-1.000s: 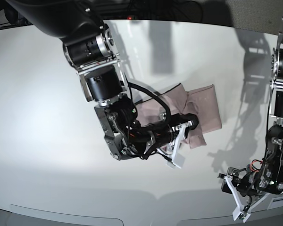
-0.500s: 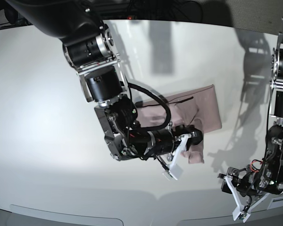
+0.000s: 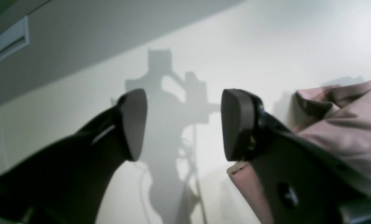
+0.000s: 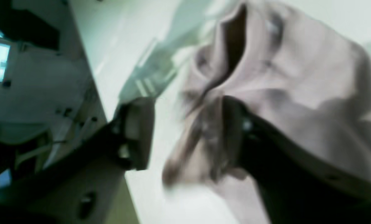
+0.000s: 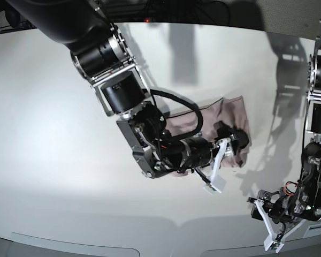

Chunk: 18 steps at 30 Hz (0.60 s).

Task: Fold the T-shirt properly
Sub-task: 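Press and tuck the bundle's loose end with the right gripper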

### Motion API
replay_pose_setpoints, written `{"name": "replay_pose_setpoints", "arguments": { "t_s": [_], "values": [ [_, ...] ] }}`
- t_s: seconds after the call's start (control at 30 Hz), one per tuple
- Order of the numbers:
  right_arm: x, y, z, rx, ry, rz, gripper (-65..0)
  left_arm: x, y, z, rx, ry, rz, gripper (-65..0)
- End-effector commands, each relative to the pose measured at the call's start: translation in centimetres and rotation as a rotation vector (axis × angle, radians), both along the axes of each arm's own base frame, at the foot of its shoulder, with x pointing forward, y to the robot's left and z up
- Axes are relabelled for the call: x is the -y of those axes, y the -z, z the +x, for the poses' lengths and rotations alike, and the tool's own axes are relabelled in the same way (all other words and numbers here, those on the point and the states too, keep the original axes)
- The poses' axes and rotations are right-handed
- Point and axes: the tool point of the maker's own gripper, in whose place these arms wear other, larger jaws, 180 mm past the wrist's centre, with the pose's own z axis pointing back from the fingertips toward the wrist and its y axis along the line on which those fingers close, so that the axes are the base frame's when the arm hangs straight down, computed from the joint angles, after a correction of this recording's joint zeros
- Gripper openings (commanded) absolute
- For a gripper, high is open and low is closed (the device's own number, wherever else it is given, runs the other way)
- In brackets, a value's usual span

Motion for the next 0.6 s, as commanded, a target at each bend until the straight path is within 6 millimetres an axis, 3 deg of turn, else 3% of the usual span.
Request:
{"name": "replay_pose_setpoints", "arguments": {
  "t_s": [0.0, 0.1, 0.23, 0.33, 0.57],
  "values": [
    [-1.2, -2.8, 0.9, 0.049, -0.008, 0.067, -26.6, -0.2, -2.6, 1.2, 0.067, 0.000, -0.004, -28.1],
    [-1.9, -2.8, 0.0, 0.041, -0.041, 0.073, -25.8, -0.2, -2.6, 1.2, 0.067, 0.000, -0.003, -28.1],
    [-1.1, -1.9, 0.5, 0.077, -0.052, -0.008, -25.8, -0.2, -2.7, 1.2, 0.067, 0.000, -0.003, -28.1],
    [0.0, -2.0, 2.2, 0.126, -0.025, -0.063, -25.8, -0.2, -2.7, 1.2, 0.073, 0.001, -0.005, -28.1],
    [3.7, -4.8, 7.9, 0.205, 0.133, -0.087, -25.8, -0.5, -3.9, 1.8, 0.103, -0.002, 0.004, -28.1]
  ]
}}
